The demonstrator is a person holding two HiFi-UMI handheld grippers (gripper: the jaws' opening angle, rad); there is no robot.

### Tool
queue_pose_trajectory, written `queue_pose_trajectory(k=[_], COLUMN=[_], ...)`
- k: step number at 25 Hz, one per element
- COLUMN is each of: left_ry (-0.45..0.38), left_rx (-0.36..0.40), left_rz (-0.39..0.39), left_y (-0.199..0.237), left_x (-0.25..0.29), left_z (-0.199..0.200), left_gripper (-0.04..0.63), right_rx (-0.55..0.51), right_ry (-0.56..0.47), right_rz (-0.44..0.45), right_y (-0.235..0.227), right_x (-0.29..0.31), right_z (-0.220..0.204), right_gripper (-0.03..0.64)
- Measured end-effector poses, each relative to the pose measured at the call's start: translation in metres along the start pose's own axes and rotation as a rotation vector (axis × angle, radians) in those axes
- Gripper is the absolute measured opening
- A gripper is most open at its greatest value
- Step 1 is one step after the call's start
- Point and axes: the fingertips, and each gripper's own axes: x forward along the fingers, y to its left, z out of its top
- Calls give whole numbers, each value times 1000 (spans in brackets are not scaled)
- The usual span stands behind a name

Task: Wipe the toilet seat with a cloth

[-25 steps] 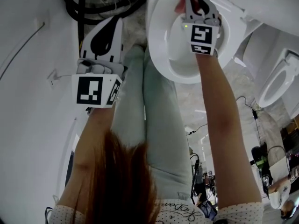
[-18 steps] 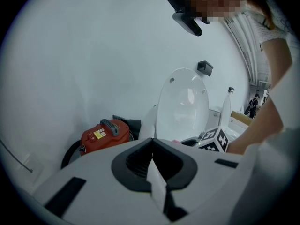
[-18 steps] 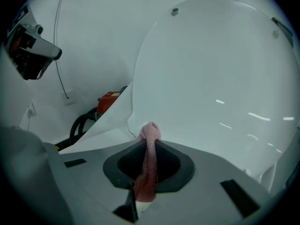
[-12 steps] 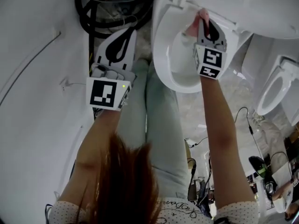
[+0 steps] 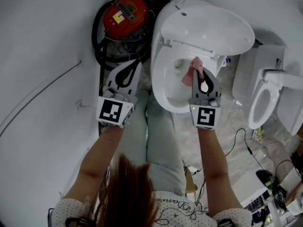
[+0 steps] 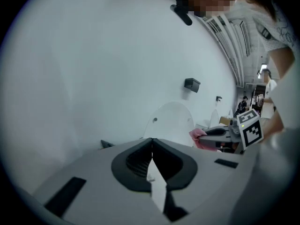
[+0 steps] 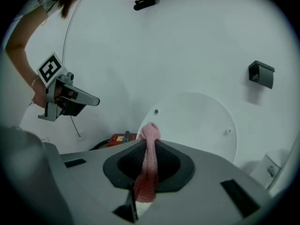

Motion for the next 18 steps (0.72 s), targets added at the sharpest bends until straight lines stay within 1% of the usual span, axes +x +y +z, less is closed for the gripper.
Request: queue_pose_trajectory(k=[2, 4, 8, 13, 15, 18], left_ry=[-8, -17, -35, -95, -110, -154], left_rx=[-2, 18, 70, 136, 141, 151], left_rz=[-10, -20, -41, -66, -81, -90], left_y=[-6, -16, -35, -63, -73, -82], left_x=[-7, -15, -35, -48, -56, -68], left_z=[21, 40, 78, 131, 147, 173], left_gripper=[4, 5, 4, 5, 4, 5], right_rx=[28, 50, 39, 16, 15, 48], right_ry=[-21, -46, -104, -133, -157, -189], right_rz=[-16, -41, -72, -61, -65, -80], right_y=[-7, -15, -22, -30, -29, -32], right_x=[-20, -41, -79, -112, -124, -139], right_z=[30, 57, 107, 147, 166, 193], right_gripper=[54, 54, 54, 54, 54, 54])
